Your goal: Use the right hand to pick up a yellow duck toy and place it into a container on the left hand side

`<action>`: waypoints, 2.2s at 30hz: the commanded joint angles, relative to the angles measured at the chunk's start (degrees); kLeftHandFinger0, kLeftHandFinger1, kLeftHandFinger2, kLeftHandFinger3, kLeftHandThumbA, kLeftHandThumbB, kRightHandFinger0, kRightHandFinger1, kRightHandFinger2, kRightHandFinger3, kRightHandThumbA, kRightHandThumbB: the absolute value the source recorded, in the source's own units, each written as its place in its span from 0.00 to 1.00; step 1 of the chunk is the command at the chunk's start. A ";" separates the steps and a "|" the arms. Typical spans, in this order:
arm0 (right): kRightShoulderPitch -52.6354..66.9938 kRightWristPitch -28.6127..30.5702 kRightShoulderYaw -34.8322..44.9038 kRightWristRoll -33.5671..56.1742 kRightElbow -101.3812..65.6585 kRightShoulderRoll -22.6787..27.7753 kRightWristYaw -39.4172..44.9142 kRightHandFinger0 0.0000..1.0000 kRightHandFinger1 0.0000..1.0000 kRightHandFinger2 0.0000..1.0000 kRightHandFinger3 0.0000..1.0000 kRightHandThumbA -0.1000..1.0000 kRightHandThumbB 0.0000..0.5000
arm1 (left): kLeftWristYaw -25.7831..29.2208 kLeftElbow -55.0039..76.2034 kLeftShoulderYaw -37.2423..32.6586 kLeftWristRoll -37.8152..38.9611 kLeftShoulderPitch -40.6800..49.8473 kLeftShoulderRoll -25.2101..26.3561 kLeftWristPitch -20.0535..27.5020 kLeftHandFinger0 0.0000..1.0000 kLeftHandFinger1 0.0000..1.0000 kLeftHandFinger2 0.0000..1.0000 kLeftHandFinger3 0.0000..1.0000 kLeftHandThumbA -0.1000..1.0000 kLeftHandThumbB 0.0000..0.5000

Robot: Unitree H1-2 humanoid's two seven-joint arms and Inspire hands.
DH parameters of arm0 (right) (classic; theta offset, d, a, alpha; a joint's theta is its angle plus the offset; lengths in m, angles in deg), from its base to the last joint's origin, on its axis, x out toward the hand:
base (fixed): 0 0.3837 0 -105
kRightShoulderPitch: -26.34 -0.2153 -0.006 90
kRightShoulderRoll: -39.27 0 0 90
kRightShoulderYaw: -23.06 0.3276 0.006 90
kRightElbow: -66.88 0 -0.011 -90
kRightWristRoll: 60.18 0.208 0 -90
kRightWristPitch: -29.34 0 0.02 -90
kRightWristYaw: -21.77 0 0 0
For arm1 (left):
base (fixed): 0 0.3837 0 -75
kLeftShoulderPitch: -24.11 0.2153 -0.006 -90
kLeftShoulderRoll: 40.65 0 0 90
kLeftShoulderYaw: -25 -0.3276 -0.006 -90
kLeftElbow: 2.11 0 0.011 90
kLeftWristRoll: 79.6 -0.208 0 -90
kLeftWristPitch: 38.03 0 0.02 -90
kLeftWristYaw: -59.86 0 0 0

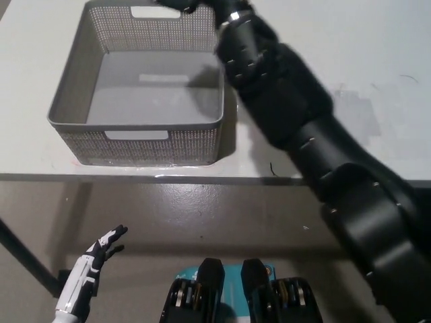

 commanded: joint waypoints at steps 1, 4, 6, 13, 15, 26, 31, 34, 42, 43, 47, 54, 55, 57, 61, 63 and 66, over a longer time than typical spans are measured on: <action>-5.04 4.73 0.28 0.81 1.50 -1.71 -2.93 0.00 0.23 0.65 0.81 0.00 0.28 | -0.70 1.76 -0.62 -1.81 -0.65 1.31 0.42 0.92 1.00 1.00 1.00 1.00 0.47; -4.49 1.39 0.04 0.41 0.99 -2.94 -1.83 0.00 0.24 0.64 0.80 0.00 0.27 | -0.84 1.56 -0.88 -2.66 -1.27 1.71 1.19 0.90 1.00 1.00 1.00 1.00 0.50; -4.29 1.40 0.07 0.39 1.46 -3.07 -1.93 0.00 0.21 0.60 0.77 0.00 0.28 | -0.69 1.64 -0.96 -3.22 -1.41 1.84 1.49 0.89 1.00 1.00 1.00 1.00 0.46; -3.45 0.68 -0.38 -0.30 3.53 -2.18 -2.28 0.00 0.24 0.61 0.77 0.00 0.28 | -1.36 2.80 -1.45 -3.42 -1.92 2.42 0.55 0.85 0.94 1.00 1.00 1.00 0.51; -3.34 -0.74 -0.50 -0.36 3.57 -1.95 -1.38 0.00 0.26 0.62 0.78 0.00 0.30 | -1.49 2.90 -1.53 -3.31 -2.06 2.44 0.32 0.83 0.92 1.00 1.00 1.00 0.52; -1.72 -6.96 -3.30 -0.84 -2.05 0.83 8.31 1.00 1.00 1.00 1.00 0.96 0.90 | -1.83 3.81 -1.92 -4.23 -3.06 3.01 -0.64 0.82 0.89 1.00 1.00 1.00 0.56; -0.74 -8.55 -3.69 -1.00 -4.79 1.57 9.82 1.00 1.00 1.00 1.00 1.00 0.87 | -2.25 4.11 -2.19 -4.04 -3.32 3.28 -1.33 0.83 0.89 1.00 1.00 1.00 0.55; -0.10 -9.60 -3.72 -1.02 -6.32 2.05 10.34 1.00 1.00 1.00 1.00 1.00 0.85 | -2.31 4.25 -2.33 -3.98 -3.49 3.36 -1.53 0.83 0.89 1.00 1.00 1.00 0.54; 0.95 -10.04 -2.87 -1.10 -11.26 4.97 10.25 1.00 1.00 1.00 1.00 1.00 0.84 | -2.53 4.14 -2.66 -4.88 -4.62 3.81 -1.63 0.83 0.89 1.00 1.00 1.00 0.50; 1.32 -10.16 -2.69 -1.10 -12.74 5.71 10.43 1.00 1.00 1.00 1.00 1.00 0.84 | -2.62 4.25 -2.69 -5.04 -4.71 3.97 -1.73 0.83 0.88 1.00 1.00 1.00 0.49; 5.72 -13.66 -0.73 -1.04 -27.68 10.75 12.73 1.00 1.00 1.00 1.00 1.00 0.72 | -2.95 4.44 -2.92 -5.20 -5.26 4.39 -1.85 0.82 0.87 1.00 1.00 1.00 0.48; 12.78 -17.39 4.69 0.05 -49.34 19.72 16.14 1.00 1.00 1.00 1.00 1.00 0.69 | -3.14 3.72 -3.20 -5.87 -6.48 4.81 -1.22 0.80 0.84 0.99 1.00 1.00 0.47; 14.77 -17.60 6.25 0.46 -53.59 21.57 16.26 1.00 1.00 1.00 1.00 1.00 0.68 | -3.19 3.94 -3.19 -6.18 -6.62 5.02 -1.56 0.80 0.83 0.99 1.00 1.00 0.47; 19.37 -17.20 10.18 3.44 -60.88 23.80 15.77 1.00 1.00 1.00 1.00 0.99 0.64 | -3.50 4.22 -3.13 -6.22 -6.68 5.52 -1.67 0.79 0.83 0.98 1.00 1.00 0.45; 29.65 -16.44 17.65 9.20 -72.64 25.19 13.58 1.00 1.00 1.00 1.00 1.00 0.61 | -4.02 4.07 -3.11 -6.22 -7.30 6.02 -2.24 0.79 0.83 0.99 1.00 1.00 0.46; 34.98 -14.29 20.78 13.87 -77.44 24.07 12.03 1.00 1.00 1.00 1.00 0.97 0.57 | -4.55 4.18 -3.06 -5.72 -7.66 6.32 -3.03 0.79 0.84 1.00 1.00 1.00 0.46; 41.58 -12.56 23.11 17.76 -83.23 23.08 11.10 1.00 1.00 1.00 1.00 1.00 0.60 | -4.90 4.01 -3.09 -5.44 -8.24 6.45 -3.26 0.79 0.84 1.00 1.00 1.00 0.44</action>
